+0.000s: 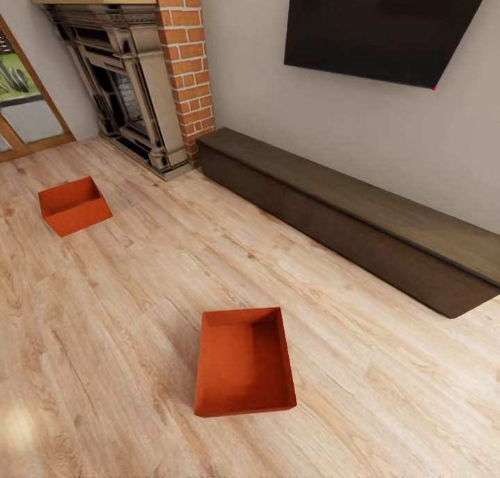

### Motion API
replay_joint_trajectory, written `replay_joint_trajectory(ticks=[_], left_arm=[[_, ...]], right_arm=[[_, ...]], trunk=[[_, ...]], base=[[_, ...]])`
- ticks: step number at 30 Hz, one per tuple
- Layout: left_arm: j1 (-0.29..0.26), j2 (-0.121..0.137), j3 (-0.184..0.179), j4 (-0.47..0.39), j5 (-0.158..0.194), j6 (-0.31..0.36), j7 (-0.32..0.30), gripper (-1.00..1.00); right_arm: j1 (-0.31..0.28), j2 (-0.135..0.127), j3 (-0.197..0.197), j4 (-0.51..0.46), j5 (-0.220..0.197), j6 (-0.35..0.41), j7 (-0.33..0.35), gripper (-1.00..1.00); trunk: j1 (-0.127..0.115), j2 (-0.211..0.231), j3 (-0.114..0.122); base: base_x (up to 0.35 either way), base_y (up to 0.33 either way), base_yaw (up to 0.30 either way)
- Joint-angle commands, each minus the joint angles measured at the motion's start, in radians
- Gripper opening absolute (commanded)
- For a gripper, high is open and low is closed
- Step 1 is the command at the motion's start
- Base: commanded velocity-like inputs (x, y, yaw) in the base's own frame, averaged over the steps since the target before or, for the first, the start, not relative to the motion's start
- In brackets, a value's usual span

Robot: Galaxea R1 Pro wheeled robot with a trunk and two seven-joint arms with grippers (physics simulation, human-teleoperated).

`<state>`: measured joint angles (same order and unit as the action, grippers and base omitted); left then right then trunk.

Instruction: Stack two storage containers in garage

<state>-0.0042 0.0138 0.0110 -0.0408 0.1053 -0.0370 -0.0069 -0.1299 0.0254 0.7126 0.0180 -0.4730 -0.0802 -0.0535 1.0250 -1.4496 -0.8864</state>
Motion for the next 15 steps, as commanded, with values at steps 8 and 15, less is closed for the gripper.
replay_joint_trajectory(ticks=[8,15], left_arm=[[0.000,0.000,0.000,0.001,0.010,-0.003,-0.001,1.00],[0.000,0.000,0.000,0.001,0.010,-0.003,-0.001,1.00]], right_arm=[[-0.001,0.001,0.008,0.002,-0.009,-0.004,-0.002,1.00],[-0.001,0.001,0.008,0.002,-0.009,-0.004,-0.001,1.00]], trunk=[[0.000,0.000,-0.013],[0.000,0.000,-0.025]], base=[[0.000,0.000,0.000],[0.000,0.000,0.000]])
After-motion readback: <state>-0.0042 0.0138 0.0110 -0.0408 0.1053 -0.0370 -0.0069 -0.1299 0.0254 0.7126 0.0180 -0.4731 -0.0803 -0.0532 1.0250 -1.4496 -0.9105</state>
